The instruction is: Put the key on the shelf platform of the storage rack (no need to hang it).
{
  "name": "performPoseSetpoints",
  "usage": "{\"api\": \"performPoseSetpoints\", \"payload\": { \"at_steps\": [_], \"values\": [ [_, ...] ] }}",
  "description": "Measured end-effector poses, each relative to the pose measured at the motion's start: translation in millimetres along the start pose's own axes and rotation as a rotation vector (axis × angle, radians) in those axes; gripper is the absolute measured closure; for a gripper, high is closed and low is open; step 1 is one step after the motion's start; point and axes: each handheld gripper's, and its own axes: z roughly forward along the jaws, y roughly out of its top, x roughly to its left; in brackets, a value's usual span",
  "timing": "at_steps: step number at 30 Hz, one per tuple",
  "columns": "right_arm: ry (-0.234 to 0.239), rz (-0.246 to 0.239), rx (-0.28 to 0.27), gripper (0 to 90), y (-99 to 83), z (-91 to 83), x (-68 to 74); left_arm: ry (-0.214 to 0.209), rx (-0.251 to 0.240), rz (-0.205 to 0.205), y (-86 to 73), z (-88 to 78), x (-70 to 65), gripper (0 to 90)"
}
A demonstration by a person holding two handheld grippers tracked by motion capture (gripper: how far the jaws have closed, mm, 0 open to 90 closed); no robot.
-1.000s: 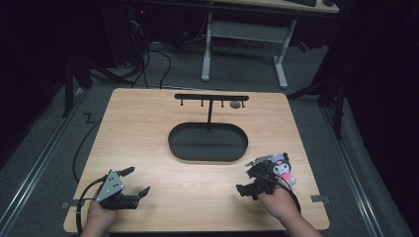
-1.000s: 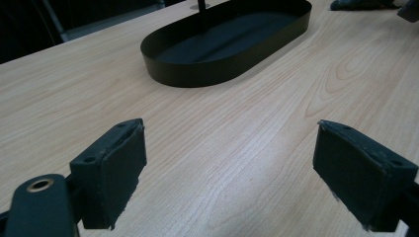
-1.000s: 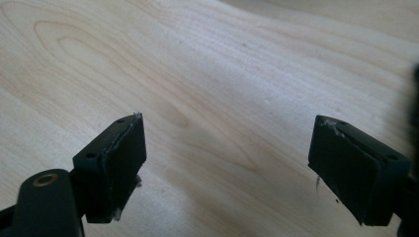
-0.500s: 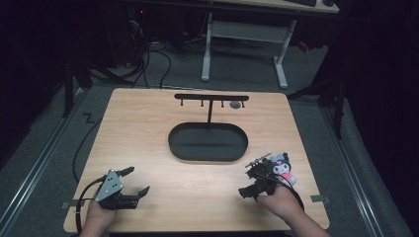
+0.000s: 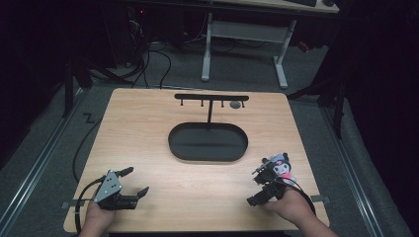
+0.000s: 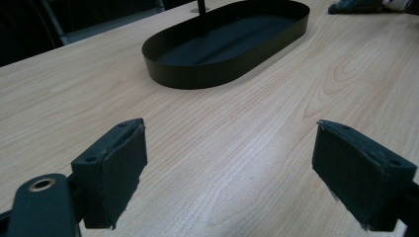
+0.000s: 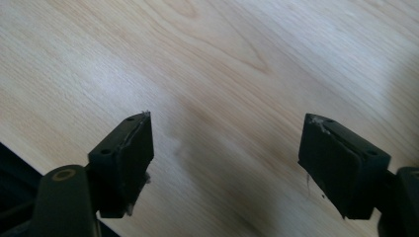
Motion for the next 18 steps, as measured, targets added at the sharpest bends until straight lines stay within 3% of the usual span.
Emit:
{"api": "performPoseSetpoints", "payload": {
  "at_steps": [18],
  "values": [
    [-0.059,0.064,-0.031,24.9,-15.3,-39.9,-38.7,0.003,0.010,-0.001,-0.1,2.8,0.9,14.6]
  ]
}}
